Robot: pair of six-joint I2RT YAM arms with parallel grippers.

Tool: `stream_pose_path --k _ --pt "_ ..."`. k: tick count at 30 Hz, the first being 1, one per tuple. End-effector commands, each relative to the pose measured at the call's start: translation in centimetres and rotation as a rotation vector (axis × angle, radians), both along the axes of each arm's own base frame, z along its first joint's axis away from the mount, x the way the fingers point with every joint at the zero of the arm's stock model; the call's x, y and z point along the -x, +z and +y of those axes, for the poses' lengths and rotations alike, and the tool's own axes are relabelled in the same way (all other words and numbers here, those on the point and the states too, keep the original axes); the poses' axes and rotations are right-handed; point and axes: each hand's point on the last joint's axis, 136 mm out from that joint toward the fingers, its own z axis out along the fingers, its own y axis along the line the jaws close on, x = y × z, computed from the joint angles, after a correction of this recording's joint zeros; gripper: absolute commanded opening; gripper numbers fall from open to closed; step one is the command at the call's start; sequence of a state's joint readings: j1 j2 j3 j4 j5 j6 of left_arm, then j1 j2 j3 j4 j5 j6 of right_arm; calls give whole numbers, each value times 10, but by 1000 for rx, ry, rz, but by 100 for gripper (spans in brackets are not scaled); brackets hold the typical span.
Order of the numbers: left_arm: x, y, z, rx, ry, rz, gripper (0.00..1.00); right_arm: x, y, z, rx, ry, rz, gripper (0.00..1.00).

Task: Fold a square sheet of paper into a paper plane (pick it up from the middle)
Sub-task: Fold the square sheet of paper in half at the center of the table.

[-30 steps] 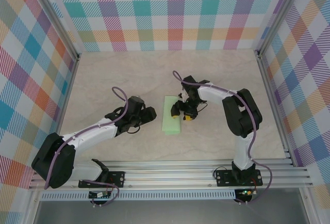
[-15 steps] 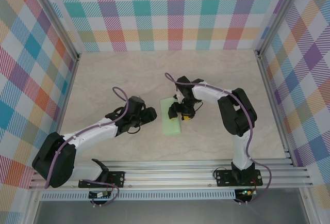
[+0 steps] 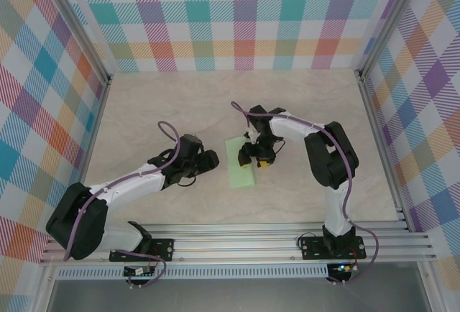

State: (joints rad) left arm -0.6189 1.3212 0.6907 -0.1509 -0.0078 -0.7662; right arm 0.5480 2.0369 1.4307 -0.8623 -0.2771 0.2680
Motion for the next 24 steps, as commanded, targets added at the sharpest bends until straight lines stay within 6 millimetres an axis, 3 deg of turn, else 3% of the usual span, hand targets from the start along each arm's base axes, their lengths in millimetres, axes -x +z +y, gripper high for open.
stream_pose_path --k 1,8,24 --pt "-9 9 -4 18 -7 -22 67 1 -8 -9 39 -14 36 68" --pt "-10 7 -8 22 -15 -14 67 5 -16 -4 20 2 71 67" --pt "-14 6 -10 22 -10 -11 66 7 -26 -9 72 5 99 76"
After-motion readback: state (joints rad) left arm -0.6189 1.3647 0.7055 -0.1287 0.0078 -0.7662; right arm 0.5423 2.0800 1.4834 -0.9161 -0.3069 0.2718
